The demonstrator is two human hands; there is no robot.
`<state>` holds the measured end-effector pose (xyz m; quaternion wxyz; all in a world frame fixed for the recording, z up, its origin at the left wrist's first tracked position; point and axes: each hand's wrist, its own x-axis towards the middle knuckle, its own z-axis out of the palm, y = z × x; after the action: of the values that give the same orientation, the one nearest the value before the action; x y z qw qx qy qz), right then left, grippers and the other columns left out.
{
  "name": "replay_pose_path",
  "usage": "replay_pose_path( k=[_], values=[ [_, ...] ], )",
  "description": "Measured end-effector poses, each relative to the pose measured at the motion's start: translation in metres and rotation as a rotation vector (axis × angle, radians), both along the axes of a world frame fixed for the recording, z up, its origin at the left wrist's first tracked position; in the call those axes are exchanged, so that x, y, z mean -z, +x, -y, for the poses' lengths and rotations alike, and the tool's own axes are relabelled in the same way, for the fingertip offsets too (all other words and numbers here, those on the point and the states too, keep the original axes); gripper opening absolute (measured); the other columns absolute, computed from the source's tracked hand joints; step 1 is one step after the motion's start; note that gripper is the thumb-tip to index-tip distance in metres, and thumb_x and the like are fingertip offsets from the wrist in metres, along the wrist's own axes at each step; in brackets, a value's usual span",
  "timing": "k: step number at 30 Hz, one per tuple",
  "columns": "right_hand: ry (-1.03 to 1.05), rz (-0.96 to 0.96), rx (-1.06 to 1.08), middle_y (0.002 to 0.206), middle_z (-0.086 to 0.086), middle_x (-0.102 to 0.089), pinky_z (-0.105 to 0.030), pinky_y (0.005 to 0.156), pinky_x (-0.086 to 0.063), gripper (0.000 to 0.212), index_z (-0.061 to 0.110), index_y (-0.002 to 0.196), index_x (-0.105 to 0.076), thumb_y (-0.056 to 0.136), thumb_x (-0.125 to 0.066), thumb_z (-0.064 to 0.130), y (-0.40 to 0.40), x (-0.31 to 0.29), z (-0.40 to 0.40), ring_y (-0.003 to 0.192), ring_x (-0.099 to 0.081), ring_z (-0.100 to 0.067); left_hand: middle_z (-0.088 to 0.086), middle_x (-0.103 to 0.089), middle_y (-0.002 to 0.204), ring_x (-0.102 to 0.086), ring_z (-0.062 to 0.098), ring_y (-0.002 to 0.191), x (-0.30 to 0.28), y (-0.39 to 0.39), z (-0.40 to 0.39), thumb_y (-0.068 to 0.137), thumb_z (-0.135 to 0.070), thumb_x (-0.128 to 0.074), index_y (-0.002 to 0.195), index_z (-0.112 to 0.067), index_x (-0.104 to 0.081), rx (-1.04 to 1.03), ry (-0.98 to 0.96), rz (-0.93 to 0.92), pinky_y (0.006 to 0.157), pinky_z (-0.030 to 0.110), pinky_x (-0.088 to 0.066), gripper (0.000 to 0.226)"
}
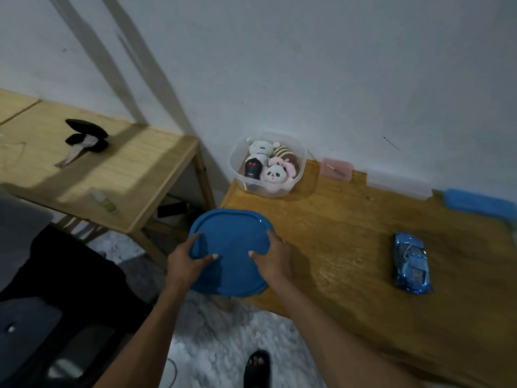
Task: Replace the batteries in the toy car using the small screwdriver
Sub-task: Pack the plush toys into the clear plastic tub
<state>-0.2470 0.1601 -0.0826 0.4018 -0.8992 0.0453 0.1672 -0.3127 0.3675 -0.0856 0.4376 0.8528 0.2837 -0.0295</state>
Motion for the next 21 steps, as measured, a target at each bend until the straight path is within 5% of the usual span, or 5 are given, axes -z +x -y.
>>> replay_pose_path(
  k=[7, 21],
  values=[
    [0.02, -0.001, 0.029, 0.158, -0.007, -0.03, -0.051, 0.115, -0.036, 0.1, 0.032, 0.157, -0.027, 0.075, -0.081, 0.052, 0.0, -0.023, 0.004, 0.146, -0.026, -0.032, 0.014, -0.046, 0.141, -0.051, 0.035, 0.126, -0.022, 0.005, 0.016, 0.069, -0.053, -0.087, 0.153, -0.029, -0.042, 0.007, 0.094, -0.015, 0.096, 0.043, -0.048, 0.099],
    [0.003, 0.29, 0.114, 0.148, -0.003, -0.026, -0.03, 0.092, -0.046, 0.109, 0.029, 0.16, -0.011, 0.079, -0.083, 0.041, 0.127, -0.109, 0.017, 0.132, -0.042, -0.024, 0.015, -0.041, 0.151, -0.048, 0.036, 0.131, -0.111, 0.158, 0.033, 0.071, -0.064, -0.079, 0.158, -0.022, -0.03, 0.145, 0.261, 0.218, 0.102, 0.05, -0.051, 0.109]
  ],
)
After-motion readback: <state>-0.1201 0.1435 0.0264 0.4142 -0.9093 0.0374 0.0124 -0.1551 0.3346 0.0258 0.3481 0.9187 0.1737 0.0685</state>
